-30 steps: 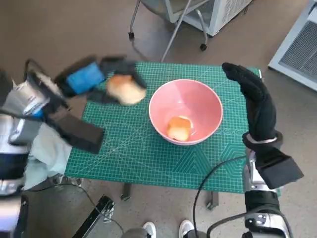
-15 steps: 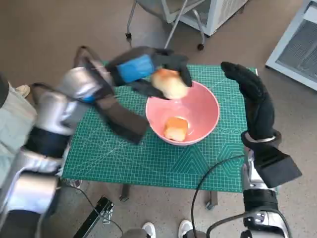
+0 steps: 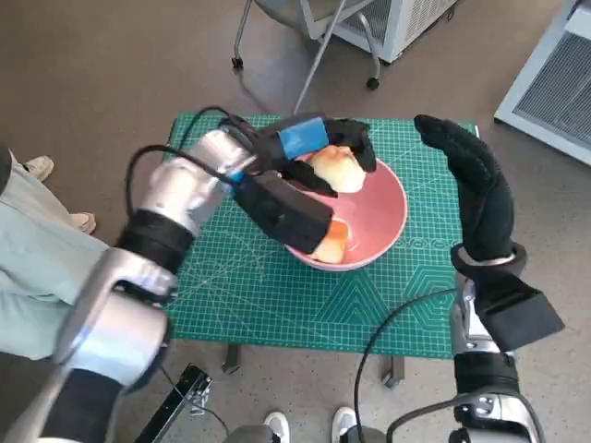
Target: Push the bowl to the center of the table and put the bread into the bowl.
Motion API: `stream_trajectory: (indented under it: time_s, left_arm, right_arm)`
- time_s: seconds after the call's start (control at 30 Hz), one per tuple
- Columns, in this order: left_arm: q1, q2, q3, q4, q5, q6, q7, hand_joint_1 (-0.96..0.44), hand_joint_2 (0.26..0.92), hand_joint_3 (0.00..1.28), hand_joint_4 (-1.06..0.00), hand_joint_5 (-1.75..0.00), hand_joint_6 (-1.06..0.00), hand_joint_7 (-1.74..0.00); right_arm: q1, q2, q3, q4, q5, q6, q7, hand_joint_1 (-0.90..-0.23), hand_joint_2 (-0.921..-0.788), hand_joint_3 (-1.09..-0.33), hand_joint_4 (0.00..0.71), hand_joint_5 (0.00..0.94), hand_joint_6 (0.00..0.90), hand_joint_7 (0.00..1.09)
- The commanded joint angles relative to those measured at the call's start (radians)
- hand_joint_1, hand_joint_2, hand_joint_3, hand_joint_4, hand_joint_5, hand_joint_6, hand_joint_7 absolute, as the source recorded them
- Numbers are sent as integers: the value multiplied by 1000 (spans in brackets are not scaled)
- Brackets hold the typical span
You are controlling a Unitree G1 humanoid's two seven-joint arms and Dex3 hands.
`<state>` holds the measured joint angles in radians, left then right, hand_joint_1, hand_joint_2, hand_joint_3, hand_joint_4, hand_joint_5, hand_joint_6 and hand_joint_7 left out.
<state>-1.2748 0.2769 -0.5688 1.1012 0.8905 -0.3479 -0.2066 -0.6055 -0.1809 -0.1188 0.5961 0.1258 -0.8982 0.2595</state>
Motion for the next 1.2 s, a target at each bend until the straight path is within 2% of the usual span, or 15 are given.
stream_trajectory:
  time_s: [0.03, 0.13, 0.27, 0.47, 0.77, 0.9, 1.03, 1.1, 1.2]
  left_arm:
    - [-28, -29, 12, 19, -52, 62, -105, -70, 899, 39, -144, -60, -316, -114]
    - [-17, -32, 35, 11, -98, 72, -149, -125, 891, 23, -87, -20, -294, -59]
    - [0, -31, 69, 3, -164, 71, -185, -164, 887, 13, -46, -4, -348, -63]
    - [13, -26, 119, -12, -256, 83, -254, -163, 887, 8, -34, -1, -400, -69]
    - [31, 5, 152, -83, -324, 99, -321, -136, 885, 4, -17, 0, -381, -40]
    - [49, 36, 174, -135, -352, 78, -320, -125, 882, 2, -28, -6, -377, -32]
    - [97, 75, 244, -211, -425, 34, -292, -104, 881, 1, -75, -24, -408, -43]
    - [131, 83, 292, -234, -477, -9, -265, -96, 881, 1, -119, -31, -434, -52]
    - [199, 66, 400, -230, -605, -136, -194, -84, 881, 1, -199, -43, -468, -64]
  right_arm:
    - [30, -7, -8, 0, 19, 2, 10, -576, -921, -820, 359, 13, 18, 814]
    - [32, -8, -9, -5, 22, 1, 9, -576, -921, -816, 359, 13, 22, 807]
    - [32, -10, -11, -5, 21, -1, 6, -576, -921, -814, 360, 13, 24, 801]
    - [24, -12, -15, 7, 21, -8, 5, -577, -921, -810, 361, 12, 25, 790]
    - [12, -8, -17, 19, 17, -14, 2, -579, -921, -807, 362, 12, 28, 778]
    - [7, -7, -17, 20, 21, -10, 4, -580, -921, -807, 363, 11, 29, 775]
    - [1, -7, -19, 18, 25, -6, 5, -580, -921, -806, 363, 11, 26, 771]
    - [-3, -7, -20, 16, 32, -2, 8, -579, -921, -805, 364, 11, 23, 767]
    - [-12, -8, -24, 13, 48, 9, 12, -582, -921, -804, 364, 11, 21, 764]
